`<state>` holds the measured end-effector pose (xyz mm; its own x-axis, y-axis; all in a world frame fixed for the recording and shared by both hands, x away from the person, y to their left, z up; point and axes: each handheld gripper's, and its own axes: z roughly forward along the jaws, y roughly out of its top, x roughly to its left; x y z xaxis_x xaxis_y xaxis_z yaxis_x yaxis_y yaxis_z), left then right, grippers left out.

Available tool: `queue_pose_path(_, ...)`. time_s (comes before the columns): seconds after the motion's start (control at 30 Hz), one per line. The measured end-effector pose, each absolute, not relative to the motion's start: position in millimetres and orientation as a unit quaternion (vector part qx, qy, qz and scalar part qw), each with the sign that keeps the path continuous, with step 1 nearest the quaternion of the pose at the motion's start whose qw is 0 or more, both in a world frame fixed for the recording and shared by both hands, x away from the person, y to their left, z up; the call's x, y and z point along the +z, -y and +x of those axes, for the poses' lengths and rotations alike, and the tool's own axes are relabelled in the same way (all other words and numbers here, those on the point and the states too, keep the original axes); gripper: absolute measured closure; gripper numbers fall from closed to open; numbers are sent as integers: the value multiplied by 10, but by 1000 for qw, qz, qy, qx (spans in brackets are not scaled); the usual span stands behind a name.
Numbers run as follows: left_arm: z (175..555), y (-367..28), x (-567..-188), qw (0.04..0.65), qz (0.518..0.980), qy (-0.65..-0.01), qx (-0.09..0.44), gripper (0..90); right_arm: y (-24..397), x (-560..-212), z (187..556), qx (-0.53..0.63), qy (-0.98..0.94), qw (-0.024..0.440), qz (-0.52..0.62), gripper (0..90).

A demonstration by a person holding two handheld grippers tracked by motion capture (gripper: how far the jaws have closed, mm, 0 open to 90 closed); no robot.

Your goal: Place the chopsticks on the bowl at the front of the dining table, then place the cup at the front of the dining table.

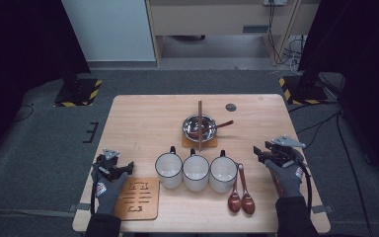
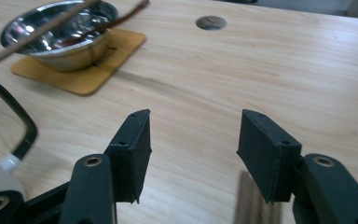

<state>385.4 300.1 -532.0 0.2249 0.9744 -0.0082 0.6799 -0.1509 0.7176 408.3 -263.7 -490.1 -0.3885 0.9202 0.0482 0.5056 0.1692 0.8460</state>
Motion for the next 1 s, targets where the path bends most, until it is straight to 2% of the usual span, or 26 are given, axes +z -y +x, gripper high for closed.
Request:
queue_pose_path(0.1, 3839, -2981, -5283, 322, 721, -571, 225, 286, 2728, -4961, 4028, 411, -721, 251, 499, 433)
queue_pose_path(0.47, 3713, -2777, -4910, 390, 725, -523, 220, 351, 2999, -5100, 3884, 405, -708, 255, 519, 423)
queue_pose_path(0.8, 3544, -2483, -4525, 431, 737, -479, 206, 359, 3149, -5140, 3843, 402, -698, 261, 532, 410)
queue_pose_path(1.0, 3626, -2301, -4437, 434, 758, -456, 169, 371, 3214, -5175, 3847, 396, -694, 263, 541, 396)
